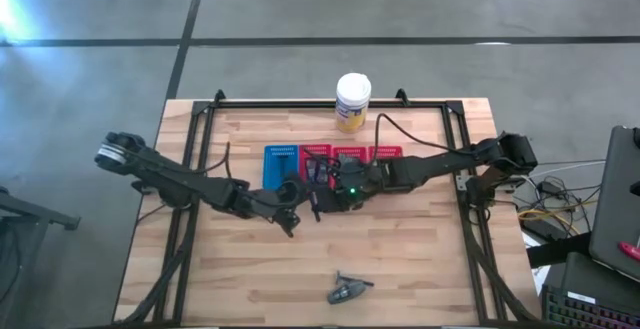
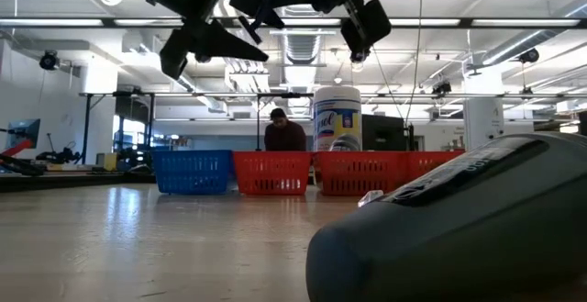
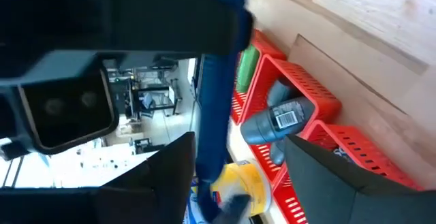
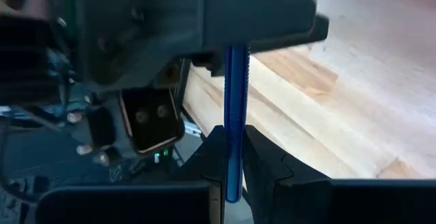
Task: Pick & Place Travel size toiletries
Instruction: Put the blue razor into the blue bin
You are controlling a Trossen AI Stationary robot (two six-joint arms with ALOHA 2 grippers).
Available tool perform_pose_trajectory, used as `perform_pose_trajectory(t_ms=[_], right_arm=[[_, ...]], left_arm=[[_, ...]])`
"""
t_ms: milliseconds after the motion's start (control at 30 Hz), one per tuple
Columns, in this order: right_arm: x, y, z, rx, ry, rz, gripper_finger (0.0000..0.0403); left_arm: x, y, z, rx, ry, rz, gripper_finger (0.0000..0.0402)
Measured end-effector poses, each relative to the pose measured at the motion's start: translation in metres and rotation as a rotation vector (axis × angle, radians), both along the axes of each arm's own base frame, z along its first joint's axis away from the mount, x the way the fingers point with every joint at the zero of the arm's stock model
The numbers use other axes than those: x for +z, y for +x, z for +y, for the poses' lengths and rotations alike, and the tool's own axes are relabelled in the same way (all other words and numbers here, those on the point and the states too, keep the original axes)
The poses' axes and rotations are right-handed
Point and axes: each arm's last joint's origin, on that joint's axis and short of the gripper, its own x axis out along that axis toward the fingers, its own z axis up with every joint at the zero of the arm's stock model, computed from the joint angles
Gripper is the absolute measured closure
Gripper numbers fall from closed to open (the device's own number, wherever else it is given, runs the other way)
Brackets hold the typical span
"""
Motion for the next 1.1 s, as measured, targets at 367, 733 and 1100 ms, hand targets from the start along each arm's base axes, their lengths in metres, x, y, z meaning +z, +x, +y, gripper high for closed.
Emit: perform_pose_trajectory(t_ms=[367, 733, 1100], right_arm=[[-0.0047, -0.0030, -0.0001, 0.026, -0.019, 0.048, 0.0380], [-0.0044, -0.0026, 0.0005, 0.041, -0.015, 0.039, 0.0380], [-0.0016, -0.0008, -0.0001, 0.044, -0.025, 0.008, 0.0337]], left_arm=[[-0.0024, 0.0028, -0.0015, -0.054, -0.007, 0.049, 0.0268], [-0.0020, 0.0069, 0.0002, -0.068, -0.029, 0.020, 0.0298], [-0.0045, 0.0059, 0.0014, -0.064, -0.020, 0.050, 0.0338]])
